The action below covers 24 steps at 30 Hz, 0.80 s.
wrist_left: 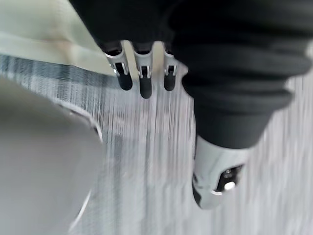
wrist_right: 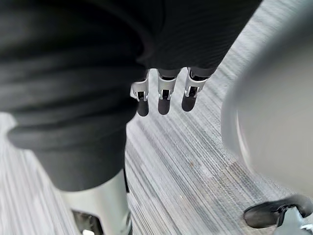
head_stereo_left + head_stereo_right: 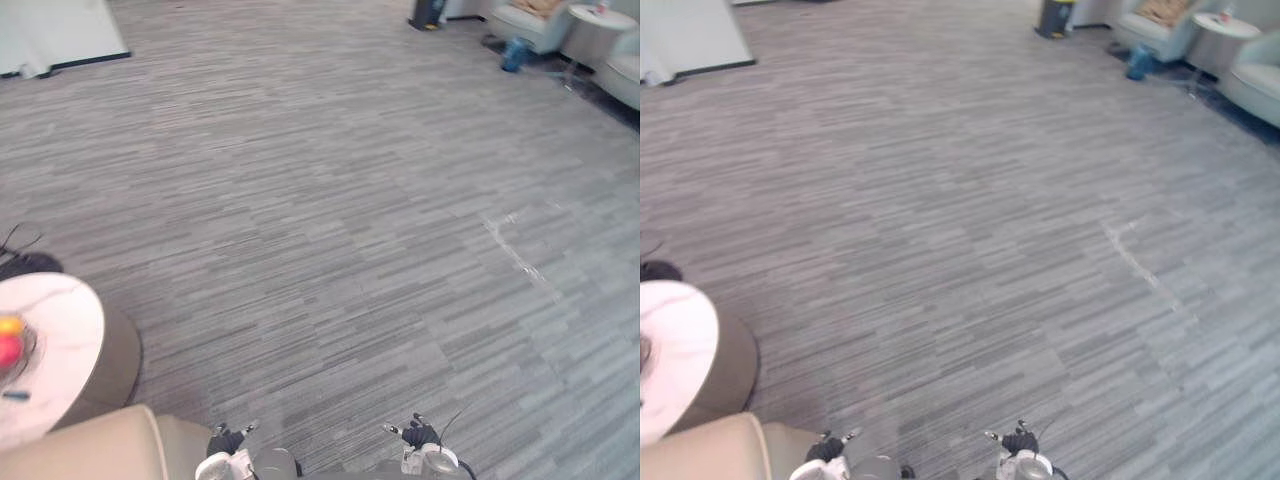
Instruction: Pick up cushions and gather them together orderly.
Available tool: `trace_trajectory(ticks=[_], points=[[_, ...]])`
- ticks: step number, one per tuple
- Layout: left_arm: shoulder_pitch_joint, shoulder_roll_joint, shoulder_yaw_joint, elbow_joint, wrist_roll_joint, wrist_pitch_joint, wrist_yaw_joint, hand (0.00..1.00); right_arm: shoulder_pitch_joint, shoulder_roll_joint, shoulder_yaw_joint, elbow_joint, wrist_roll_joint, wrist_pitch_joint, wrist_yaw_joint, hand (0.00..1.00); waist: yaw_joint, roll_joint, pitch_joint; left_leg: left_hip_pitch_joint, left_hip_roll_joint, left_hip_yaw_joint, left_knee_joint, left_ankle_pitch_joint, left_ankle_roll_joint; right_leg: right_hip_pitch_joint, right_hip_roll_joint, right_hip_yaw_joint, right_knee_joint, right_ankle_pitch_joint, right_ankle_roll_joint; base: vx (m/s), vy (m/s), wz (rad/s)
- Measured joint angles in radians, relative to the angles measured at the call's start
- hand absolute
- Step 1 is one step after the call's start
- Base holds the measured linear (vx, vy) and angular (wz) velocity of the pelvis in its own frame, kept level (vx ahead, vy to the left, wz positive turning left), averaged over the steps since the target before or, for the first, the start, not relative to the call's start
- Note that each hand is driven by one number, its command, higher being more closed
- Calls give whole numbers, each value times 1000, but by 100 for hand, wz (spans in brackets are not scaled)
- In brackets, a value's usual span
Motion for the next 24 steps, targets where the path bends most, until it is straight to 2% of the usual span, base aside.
trace_trajectory(ticks=[1, 2, 3, 4, 5, 7, 8, 9, 10, 12, 14, 15, 16, 17, 18, 19, 20, 21, 22, 23, 24], points=[[-2, 14, -33, 18, 0, 2, -2, 0, -3, 1, -14, 0, -1, -1, -1, 0, -7, 6, 4, 22, 3, 12, -13, 3, -5, -6, -3, -7, -50, 28, -13, 116, -118, -100], [-2, 25, -50, 23, 0, 2, -2, 0, -3, 2, -25, 2, 0, -1, -1, 0, -11, -4, 2, 28, -1, 11, -13, 4, -6, -5, -3, 8, -79, 51, -16, 112, -204, -66], [-5, 46, -71, 36, 0, 2, -3, 0, -4, -5, -44, 17, 0, -2, -1, 0, -26, -34, -4, 44, -16, 1, -5, 4, -6, -3, -2, 60, -110, 111, -20, 142, -271, -31], [-9, 42, -76, 43, 1, 2, -2, 0, -8, -15, -74, 34, 1, -3, -4, 0, -33, -21, 3, 61, -1, -2, 1, 17, -27, 13, 13, 61, -111, 104, -30, 175, -342, -25], [-10, 38, -78, 44, 1, 2, -2, 0, -9, -21, -81, 41, 3, -5, -7, 0, -35, -14, 4, 59, 12, -7, 21, 19, -30, 22, 23, 63, -120, 97, -36, 177, -315, -26], [-12, 29, -54, 25, 1, 2, -3, 0, -8, -39, -112, 38, 12, -11, -14, 0, -38, 7, 27, -20, 80, -44, 243, 23, -26, 51, 64, 71, -121, 68, -63, 154, -245, -34], [-10, 16, -25, 5, -1, 2, -3, 0, -10, -46, -111, 25, 23, -12, -20, 0, -37, 23, 46, -100, 130, -85, 444, 58, 38, 82, 105, 93, -123, 47, -87, 150, -188, -36], [-9, 12, -17, -2, -1, 1, -3, 0, -10, -47, -111, 20, 25, -10, -25, 0, -32, 21, 52, -129, 137, -111, 506, 63, 47, 96, 116, 102, -124, 38, -100, 253, -187, -72], [-3, 8, -21, -25, -1, -3, -2, 0, -10, -45, -111, 21, 39, -9, -31, 0, -19, 19, 53, -166, 102, -159, 564, 11, -5, 132, 131, 142, -129, 15, -124, 222, -103, -77], [4, 4, -23, -37, 0, -5, -2, 0, -11, -44, -112, 32, 43, -6, -31, 0, -15, 13, 56, -196, 39, -162, 502, -22, -3, 164, 134, 183, -151, 5, -134, 217, -66, -92], [2, -8, -25, -52, 2, -5, -2, 0, -12, -44, -112, 37, 44, -1, -37, 0, -10, 11, 56, -251, -54, -163, 296, -20, 2, 199, 143, 254, -205, 6, -134, 364, 2, -98], [2, -9, -25, -56, 3, -5, -3, 0, -11, -43, -112, 37, 44, 1, -39, 0, -7, 11, 56, -267, -77, -169, 232, -7, 4, 208, 144, 274, -220, 5, -134, 436, 70, -98], [0, -12, -23, -65, 9, -7, -3, 0, -8, -40, -111, 37, 45, 2, -41, 0, 0, 9, 55, -288, -116, -179, 75, 56, -4, 231, 145, 314, -254, 0, -125, 428, 121, -90], [0, -13, -20, -71, 9, -7, -3, 0, -8, -37, -110, 38, 48, 2, -42, 0, 4, 4, 56, -297, -131, -189, 29, 125, 6, 246, 144, 343, -269, -8, -121, 598, 183, -122], [6, -12, -12, -78, 18, -8, -3, 0, -7, -32, -101, 37, 50, 4, -42, 0, 18, -11, 47, -285, -143, -176, 20, 189, 45, 272, 137, 397, -300, -16, -111, 549, 169, -95], [3, 0, -9, -78, 21, -7, -4, 0, -5, -18, -100, 35, 50, 4, -42, 0, 17, -28, 28, -280, -148, -151, 34, 152, 47, 279, 122, 425, -315, -12, -102, 617, 135, -88], [0, 1, -3, -79, 22, -7, -3, 0, 3, -3, -103, 31, 50, 4, -42, 0, 16, -45, 24, -280, -146, -129, 62, 125, 66, 282, 113, 445, -314, -4, -101, 598, 122, -56], [1, 5, 1, -83, 27, -6, -4, 0, 15, 11, -108, 25, 48, 5, -37, 0, 18, -65, 13, -267, -143, -104, 92, 88, 82, 284, 98, 457, -293, 10, -75, 592, 122, -52], [1, 10, 1, -87, 33, -6, -4, 0, 23, 20, -107, 20, 45, 7, -37, 0, 28, -75, 9, -249, -146, -87, 96, 80, 87, 279, 90, 470, -254, 14, -64, 545, 135, -63], [1, 13, -1, -86, 40, -5, -3, 0, 29, 26, -105, 7, 40, 7, -37, 0, 39, -84, 7, -194, -150, -67, 83, 74, 97, 237, 89, 478, -101, 35, -7, 494, 110, -71], [1, 13, -11, -76, 40, -3, -3, 0, 31, 25, -98, -6, 39, 2, -34, 0, 35, -80, 10, -128, -151, -69, 66, 54, 112, 155, 97, 471, 132, 103, 101, 472, 101, -69]])
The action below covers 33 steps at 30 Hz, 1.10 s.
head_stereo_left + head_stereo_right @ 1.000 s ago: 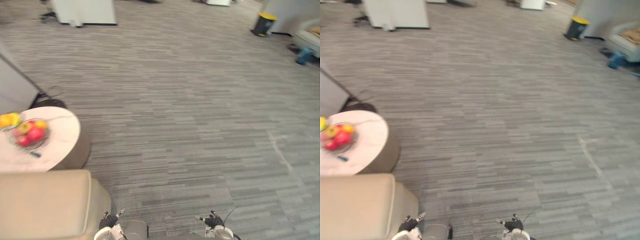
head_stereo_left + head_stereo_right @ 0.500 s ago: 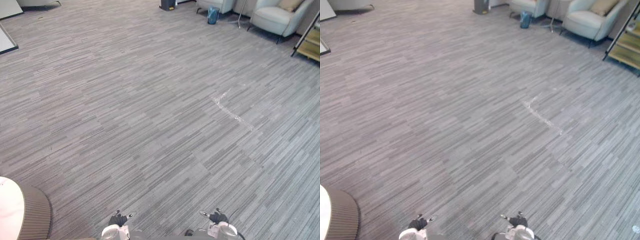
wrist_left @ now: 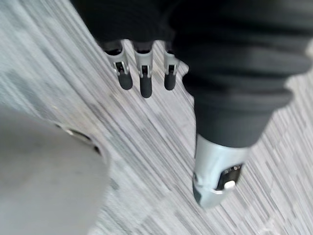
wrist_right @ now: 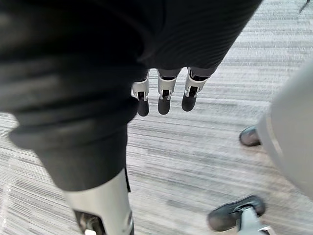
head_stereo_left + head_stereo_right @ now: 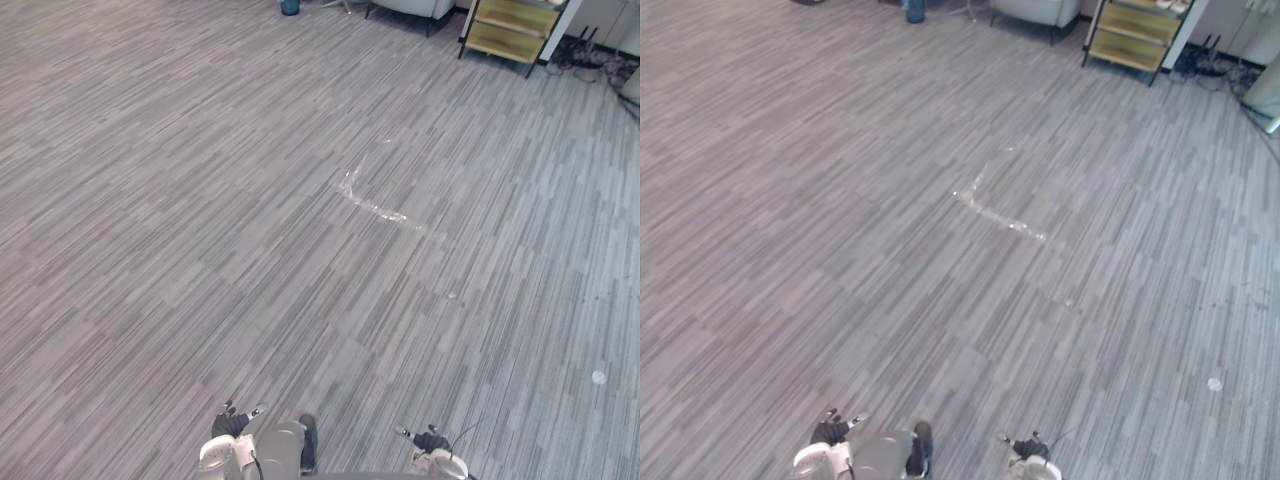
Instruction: Pick up cushions and gather them together orderly.
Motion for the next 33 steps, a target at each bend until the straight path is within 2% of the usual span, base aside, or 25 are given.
trace_trajectory(ticks=[1, 2, 3, 4, 6, 8, 10, 11, 12, 14, 15, 16, 17, 18, 19, 21, 24, 26, 27, 28, 29, 30, 31, 32, 33], points=[[-1, 0, -3, 4, 2, 1, -1, 0, 1, -1, 3, 1, -1, -2, 0, 0, -2, 4, 4, 34, 0, -10, -13, -15, 0, -41, 2, -4, 99, 38, 36, 456, 80, -63], [-12, 1, -23, 21, 3, 8, 1, 0, 7, -6, 5, -19, -2, -6, 4, 0, -4, 18, 11, 135, 2, -40, -52, -76, -26, -135, 10, -40, 344, 40, 33, 366, 47, -39], [-18, 8, -36, 38, 7, 12, 1, 0, 12, -7, 4, -37, -3, -6, 5, 0, -12, 26, 15, 189, 1, -41, -73, -99, -32, -190, 1, -79, 429, 10, -17, 516, 22, -22], [-28, 11, -41, 52, 12, 20, 3, 0, 13, -10, 4, -55, -2, -8, 6, 0, -35, 23, 15, 248, 3, -51, -94, -115, -26, -246, -14, -151, 441, -22, -66, 415, -9, 10], [-48, 0, -50, 62, 15, 22, 5, 0, 21, -11, -7, -88, -2, -15, 6, 0, -54, 27, 18, 316, 19, -73, -127, -151, -46, -337, -44, -269, 380, -56, -94, 477, -35, 28], [-57, -17, -50, 70, 16, 22, 4, 0, 12, -21, -19, -92, -2, -18, 6, 0, -59, 28, 28, 388, 32, -75, -181, -152, -47, -388, -70, -362, 224, -61, -119, 482, -62, 24], [-57, -20, -81, 71, 17, 22, 3, 0, 6, -27, -40, -80, -3, -21, 6, 0, -75, 29, 30, 452, 50, -91, -237, -152, -48, -416, -63, -410, -54, 11, -141, 483, -115, 47], [-55, -15, -90, 75, 19, 22, 1, 0, -8, -32, -49, -60, -3, -20, 6, 0, -90, 24, 34, 486, 47, -126, -252, -153, -49, -418, -46, -378, -171, 130, -168, 627, -202, 53], [-60, -28, -87, 92, 21, 25, 2, 0, -18, -51, -53, -36, -6, -14, 6, 0, -99, 48, 31, 506, 77, -159, -239, -148, -58, -407, -17, -366, -142, 170, -214, 779, -251, 33], [-66, -51, -76, 89, 24, 23, 2, 0, -32, -71, -65, -28, -15, -10, 5, 0, -96, 89, 39, 464, 107, -203, -104, -85, -150, -384, 0, -381, -94, 83, -228, 720, -245, 6], [-68, -52, -72, 89, 25, 23, 3, 0, -32, -73, -65, -33, -15, -10, 4, 0, -97, 96, 43, 446, 111, -207, -51, -68, -145, -374, 8, -381, -94, 69, -229, 657, -228, -5], [-71, -55, -64, 86, 31, 24, 4, 0, -34, -85, -54, -35, -12, -12, 4, 0, -100, 126, 59, 310, 140, -235, 288, 68, -135, -290, 38, -382, -134, 32, -240, 644, -173, -16], [-64, -54, -58, 84, 30, 24, 3, 0, -35, -89, -52, -33, -1, -13, 2, 0, -92, 133, 67, 240, 162, -251, 444, 119, -134, -244, 57, -379, -167, 23, -247, 618, -138, -26], [-65, -54, -43, 80, 30, 24, 4, 0, -34, -85, -51, -30, 12, -12, -4, 0, -87, 134, 71, 171, 180, -250, 591, 107, -125, -185, 80, -370, -203, 11, -256, 585, -82, -32], [-67, -46, -38, 54, 28, 23, 6, 0, -36, -68, -37, -29, 30, -13, -8, 0, -82, 123, 84, 82, 191, -240, 725, 60, -120, -85, 90, -356, -250, -3, -266, 644, -79, -38], [-62, -36, -46, 18, 19, 18, 4, 0, -33, -47, -6, -23, 58, -13, -8, 0, -68, 87, 91, -31, 186, -199, 719, 7, -114, 31, 86, -327, -336, -15, -254, 601, -67, -39], [-57, -49, -75, -22, 18, 3, 0, 0, -33, -25, -6, -25, 79, -11, -13, 0, -55, 84, 86, -165, 167, -127, 403, -35, -114, 147, 68, -285, -423, -47, -214, 492, 51, -38], [-56, -52, -66, -35, 16, -6, 1, 0, -27, -26, -11, -24, 79, -9, -16, 0, -35, 81, 85, -198, 108, -134, 90, 13, -119, 215, 29, -242, -437, -109, -182, 597, 192, -47], [-51, -53, -64, -41, 16, -8, 1, 0, -28, -26, -10, -20, 79, -8, -16, 0, -30, 79, 82, -199, 96, -150, 21, 48, -125, 224, 20, -224, -436, -130, -169, 613, 278, -79], [-37, -51, -53, -51, 15, -16, 1, 0, -30, -25, -5, -10, 78, -2, -16, 0, -14, 59, 66, -197, 82, -143, 41, 135, -126, 245, -4, -180, -438, -167, -163, 500, 261, -76], [-34, -43, -47, -52, 15, -16, 1, 0, -30, -18, -3, -5, 76, -1, -15, 0, -12, 54, 51, -199, 70, -136, 64, 132, -116, 252, -14, -158, -434, -172, -165, 677, 300, -80], [-31, -26, -32, -49, 15, -15, 2, 0, -24, 0, 0, 6, 65, 3, -13, 0, -16, 13, 27, -204, 58, -97, 118, 60, -86, 241, -47, -109, -397, -161, -164, 704, 289, -56], [-31, -19, -29, -46, 15, -15, 3, 0, -21, 0, 7, 8, 48, 6, -8, 0, -12, -4, 19, -193, 57, -69, 157, 14, -67, 208, -63, -78, -301, -138, -128, 695, 274, -44], [-33, -15, -30, -40, 15, -15, 3, 0, -21, 1, 3, 7, 42, 6, -8, 0, -13, -8, 17, -182, 54, -65, 166, -7, -57, 181, -66, -75, -226, -122, -116, 751, 333, -37], [-54, -3, -32, -8, 16, -9, 4, 0, -23, 1, -4, 7, 37, 4, -6, 0, -17, -13, 27, -98, 42, -61, 134, -51, -49, 63, -82, -93, 64, -69, -43, 708, 294, -18]])
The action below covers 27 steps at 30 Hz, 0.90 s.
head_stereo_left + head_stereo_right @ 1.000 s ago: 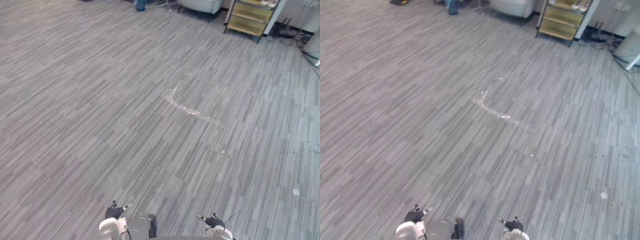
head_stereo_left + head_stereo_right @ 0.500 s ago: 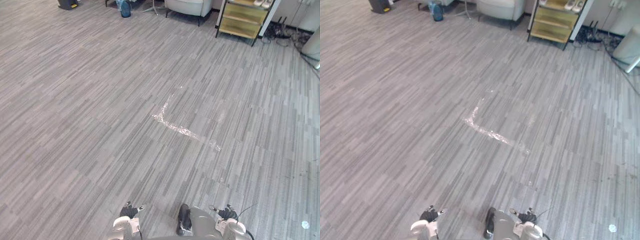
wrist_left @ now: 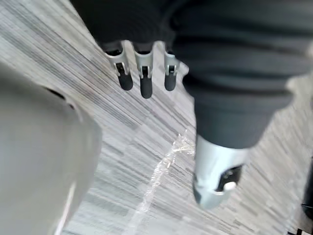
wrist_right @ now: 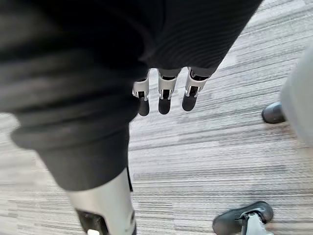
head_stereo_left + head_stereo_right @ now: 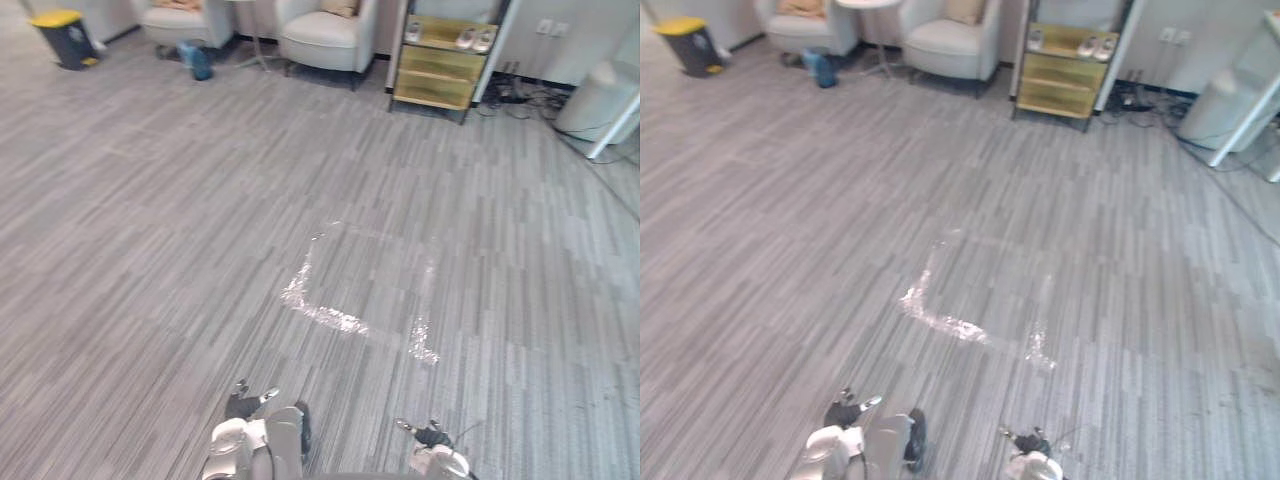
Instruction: Pick up cushions and gather them together orderly.
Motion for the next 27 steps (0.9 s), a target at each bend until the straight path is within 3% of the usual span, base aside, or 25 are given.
trace_trajectory(ticks=[1, 3, 4, 8, 9, 10, 11, 12, 13, 14, 15, 16, 17, 18, 19, 21, 23, 24, 26, 27], points=[[-4, 2, -3, 19, 0, 11, 1, 0, 4, 0, -9, 1, -6, 0, 1, 0, -7, 5, 7, 71, -6, -1, -40, -7, 2, -38, -7, -28, 111, -8, 0, 694, 270, -22], [-4, 2, -19, 31, 1, 15, 3, 0, 13, -4, -9, -10, -10, -5, 2, 0, -22, 15, 15, 183, -9, -2, -111, -7, 2, -84, -15, -87, 191, -18, -5, 475, 132, -13], [1, 3, -50, 55, 2, 16, 2, 0, 14, -8, -10, -35, -17, -12, 4, 0, -27, 37, 26, 314, -7, 2, -215, -6, 1, -136, -20, -192, 165, -42, -50, 379, 86, -8], [-6, -6, -71, 75, 1, 16, 2, 0, 6, -12, -20, -39, -18, -18, 8, 0, -40, 33, 22, 439, -6, 33, -341, -23, -30, -298, -19, -302, -86, -5, -73, 431, 50, -4], [-5, -3, -82, 75, 1, 16, 2, 0, -7, -18, -25, -35, -18, -17, 10, 0, -46, 33, 22, 453, -5, 32, -357, -28, -38, -339, -3, -296, -165, 40, -81, 488, -58, 3], [-4, 3, -88, 76, 1, 15, 3, 0, -21, -25, -45, -19, -18, -16, 11, 0, -57, 34, 23, 478, -2, 26, -361, -42, -63, -371, 36, -272, -289, 136, -105, 631, -122, 15], [3, 7, -85, 81, 2, 17, 4, 0, -21, -35, -55, 0, -17, -18, 12, 0, -73, 36, 24, 513, 7, 9, -359, -59, -90, -373, 83, -219, -340, 287, -162, 661, -156, 20], [2, 0, -83, 88, 2, 17, 4, 0, -24, -45, -57, 1, -17, -18, 13, 0, -77, 50, 19, 522, 20, -4, -359, -61, -93, -364, 95, -217, -324, 271, -159, 577, -154, 9], [16, -17, -74, 96, 3, 17, 2, 0, -23, -62, -62, 7, -18, -16, 13, 0, -76, 82, 4, 531, 51, -32, -326, -56, -101, -354, 110, -236, -284, 224, -179, 572, -172, -9], [14, -27, -53, 93, 3, 17, 1, 0, -22, -66, -77, 12, -18, -14, 16, 0, -76, 95, 9, 516, 64, -47, -242, -54, -104, -342, 119, -236, -251, 169, -179, 569, -174, -13], [13, -29, -42, 93, 3, 18, 1, 0, -21, -68, -80, 11, -17, -15, 16, 0, -77, 102, 10, 492, 70, -55, -177, -54, -104, -332, 126, -236, -247, 153, -181, 535, -186, -11], [11, -46, -14, 81, 3, 24, 2, 0, -19, -72, -77, 1, -17, -15, 15, 0, -79, 118, 13, 379, 100, -87, 96, -3, -93, -291, 147, -238, -259, 121, -188, 505, -149, -9], [12, -46, 0, 64, 2, 28, 3, 0, -16, -74, -69, -1, -13, -16, 12, 0, -70, 121, 23, 263, 132, -122, 348, 105, -66, -231, 162, -236, -289, 99, -203, 489, -123, -10], [12, -46, 0, 57, 2, 28, 3, 0, -15, -75, -67, -1, -12, -17, 9, 0, -70, 124, 29, 225, 143, -129, 428, 106, -62, -203, 169, -237, -302, 90, -204, 538, -95, -6], [13, -41, -2, 29, 2, 27, 1, 0, -11, -73, -45, 0, 6, -17, 3, 0, -65, 122, 45, 122, 153, -139, 586, 60, -61, -106, 177, -232, -336, 62, -215, 420, -66, -3], [15, -30, -16, 4, 1, 26, 1, 0, -10, -66, -27, 0, 13, -16, 2, 0, -50, 102, 52, 44, 145, -131, 580, 29, -68, -34, 172, -223, -379, 41, -209, 353, -48, -11], [18, -24, -35, -13, 0, 22, -5, 0, -7, -60, -12, 1, 16, -12, 1, 0, -33, 91, 46, -33, 124, -78, 430, -8, -66, 26, 155, -201, -404, 15, -191, 391, 21, -27], [19, -26, -36, -21, 0, 17, -4, 0, -9, -59, -13, 0, 16, -11, 0, 0, -21, 93, 45, -49, 101, -37, 252, -8, -68, 58, 140, -183, -421, -5, -174, 530, 127, -33], [30, -26, -38, -23, 1, 7, -5, 0, -9, -63, -13, 1, 15, -8, -1, 0, -15, 95, 42, -42, 43, -34, -80, 67, -73, 106, 114, -158, -446, -44, -141, 515, 172, -37], [36, -21, -39, -21, 2, 6, -5, 0, -12, -62, -14, 8, 13, -6, -1, 0, -6, 89, 37, -34, 28, -37, -116, 172, -55, 121, 106, -135, -459, -60, -128, 528, 220, -44]])
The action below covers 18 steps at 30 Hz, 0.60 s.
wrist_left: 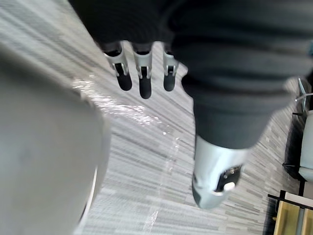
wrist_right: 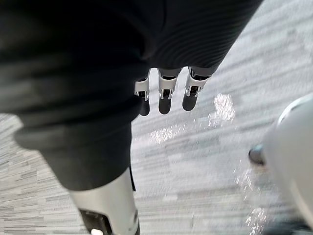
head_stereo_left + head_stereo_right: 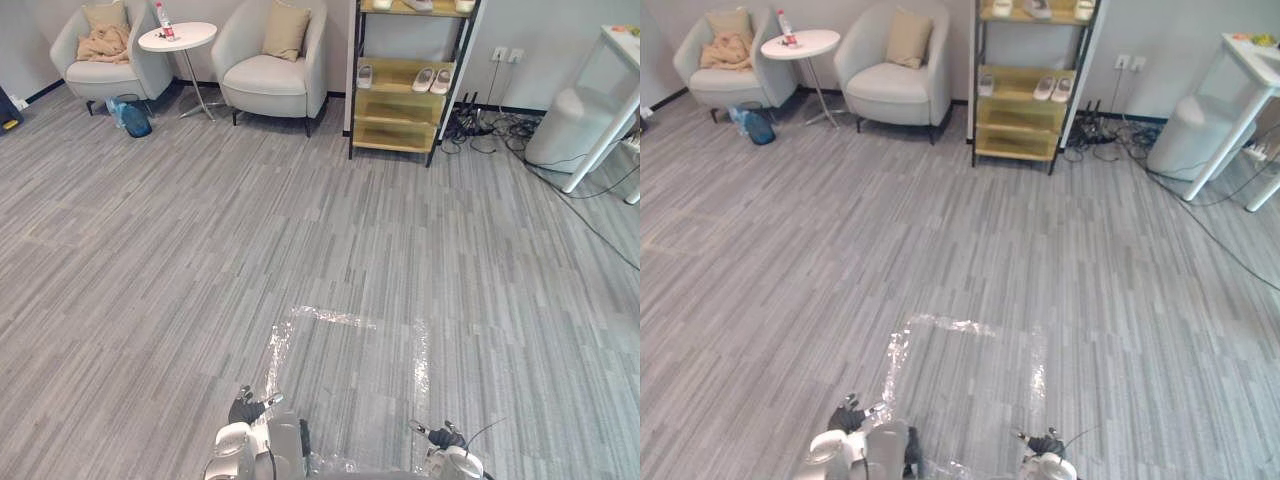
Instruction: Pick up cushions and gather them together orderly.
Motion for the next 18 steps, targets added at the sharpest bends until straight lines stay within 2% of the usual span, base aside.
trace_trajectory(ticks=[1, 3, 5, 6, 7, 8, 9, 10, 12, 13, 14, 15, 16, 17, 18], points=[[5, 21, 3, 4, 1, 1, 1, 0, -1, 19, 2, 7, -5, 3, 1, 0, 6, -29, -22, 7, -34, 24, 1, -23, 28, 15, -33, 31, -17, -9, 4, 561, 211, -38], [8, 30, 14, 11, 1, 2, 1, 0, 7, 35, 1, 7, -13, 6, 3, 0, 7, -55, -34, 14, -49, 52, 22, -61, 59, 4, -57, 70, 30, 13, 25, 608, 181, -25], [2, 38, 4, 23, 1, 2, 1, 0, 10, 40, 2, 5, -24, 10, 7, 0, 8, -58, -36, 63, -57, 65, 21, -91, 75, -58, -70, 98, 221, 54, 86, 497, 181, -15], [-1, 41, 0, 37, 1, 7, 1, 0, 9, 40, 2, 3, -31, 10, 11, 0, 7, -57, -35, 110, -62, 64, -7, -111, 73, -112, -75, 99, 358, 102, 122, 387, 157, -11], [-3, 45, 0, 52, 1, 12, 0, 0, 13, 42, 2, -2, -39, 9, 15, 0, 5, -58, -34, 187, -74, 61, -51, -122, 71, -172, -93, 91, 532, 117, 148, 551, 172, -6], [-4, 44, -6, 60, 2, 19, 0, 0, 28, 40, 2, -14, -49, 5, 18, 0, -7, -56, -33, 273, -82, 56, -100, -125, 68, -223, -117, 49, 653, 111, 143, 458, 133, 2], [-4, 44, -10, 61, 2, 20, 0, 0, 28, 37, 3, -14, -50, 1, 20, 0, -11, -52, -34, 298, -83, 54, -117, -125, 67, -240, -123, 29, 672, 105, 137, 485, 96, 12], [-3, 45, -17, 77, 2, 21, 0, 0, 25, 32, 1, -14, -50, -1, 22, 0, -16, -44, -30, 378, -83, 49, -176, -125, 66, -274, -137, -22, 658, 85, 111, 343, 41, 17], [-13, 43, -19, 80, 2, 23, 0, 0, 25, 33, -6, -13, -50, -2, 23, 0, -22, -49, -33, 433, -81, 35, -211, -125, 66, -320, -145, -68, 575, 68, 89, 345, 5, 25], [-13, 37, -19, 87, 2, 22, 0, 0, 23, 33, -25, -13, -50, -6, 24, 0, -31, -47, -32, 454, -71, 25, -235, -126, 64, -357, -138, -90, 467, 70, 81, 334, -86, 37], [-17, 33, -20, 95, 2, 22, 0, 0, 16, 29, -38, -12, -50, -8, 25, 0, -38, -39, -32, 467, -55, 13, -248, -139, 42, -378, -115, -90, 352, 90, 75, 275, -80, 39], [-17, 34, -23, 97, 2, 22, 0, 0, 12, 27, -38, -9, -50, -8, 25, 0, -41, -38, -31, 471, -49, 5, -250, -143, 35, -384, -106, -86, 305, 105, 72, 363, -158, 39], [-14, 44, -39, 97, 2, 22, 1, 0, 10, 27, -44, -6, -50, -8, 26, 0, -45, -46, -30, 490, -49, -9, -257, -154, 18, -391, -83, -51, 162, 191, 55, 336, -193, 38], [-13, 49, -38, 98, 2, 21, 1, 0, 19, 25, -45, 0, -49, -7, 27, 0, -47, -61, -35, 502, -58, -34, -257, -170, -7, -390, -76, -18, 95, 298, 49, 405, -246, 37], [-13, 42, -36, 106, 2, 22, 3, 0, 18, 20, -47, 0, -49, -6, 29, 0, -51, -54, -37, 513, -47, -45, -257, -177, -15, -385, -70, -22, 116, 286, 52, 340, -217, 29]])
